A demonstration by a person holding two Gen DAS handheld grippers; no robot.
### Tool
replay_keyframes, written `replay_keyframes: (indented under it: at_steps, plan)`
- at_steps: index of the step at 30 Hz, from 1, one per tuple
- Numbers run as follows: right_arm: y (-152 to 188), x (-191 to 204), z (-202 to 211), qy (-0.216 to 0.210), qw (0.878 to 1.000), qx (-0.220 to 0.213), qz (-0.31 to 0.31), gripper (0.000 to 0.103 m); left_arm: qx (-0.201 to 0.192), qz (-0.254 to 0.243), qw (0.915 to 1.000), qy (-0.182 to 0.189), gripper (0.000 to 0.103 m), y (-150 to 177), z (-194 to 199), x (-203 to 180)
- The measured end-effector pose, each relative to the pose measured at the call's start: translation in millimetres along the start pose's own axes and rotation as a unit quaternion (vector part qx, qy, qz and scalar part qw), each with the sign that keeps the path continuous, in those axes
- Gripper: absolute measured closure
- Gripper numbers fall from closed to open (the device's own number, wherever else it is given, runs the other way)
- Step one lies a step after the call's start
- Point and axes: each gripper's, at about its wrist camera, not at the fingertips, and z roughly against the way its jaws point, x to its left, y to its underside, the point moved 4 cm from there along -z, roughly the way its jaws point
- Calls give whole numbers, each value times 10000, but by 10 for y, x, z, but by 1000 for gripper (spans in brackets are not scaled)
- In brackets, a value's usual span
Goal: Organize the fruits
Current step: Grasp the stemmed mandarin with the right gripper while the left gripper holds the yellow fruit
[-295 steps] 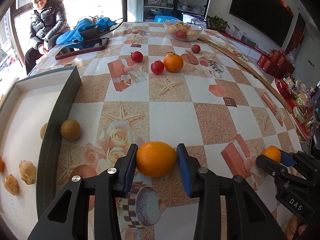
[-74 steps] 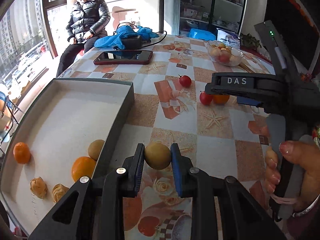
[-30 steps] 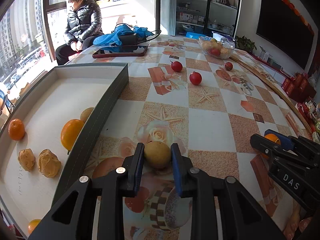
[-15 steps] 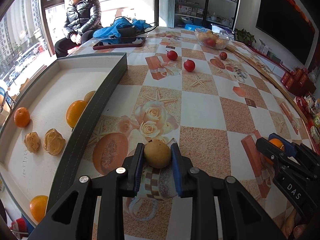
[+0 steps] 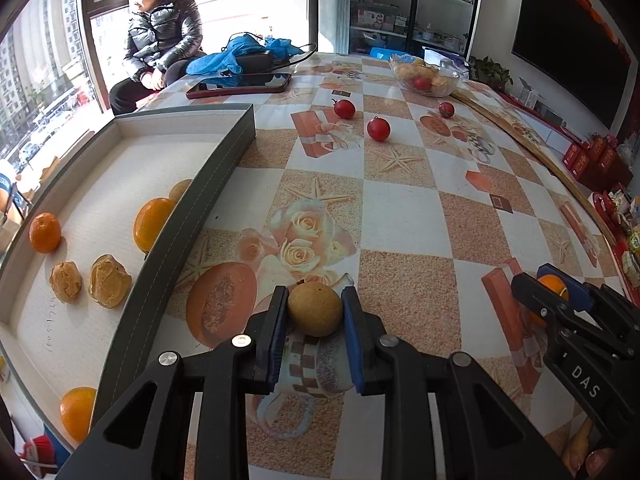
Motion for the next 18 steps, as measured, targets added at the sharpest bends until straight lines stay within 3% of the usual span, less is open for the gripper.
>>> replay_keyframes:
  at_steps: [8,18]
  plan:
    - [10,6,6,36,10000,30,18,65,115,57,9994,326,74,13,29,70]
    - [37,25,27,98,9999,11,39,66,117,46,9991,395,74,62,67,98]
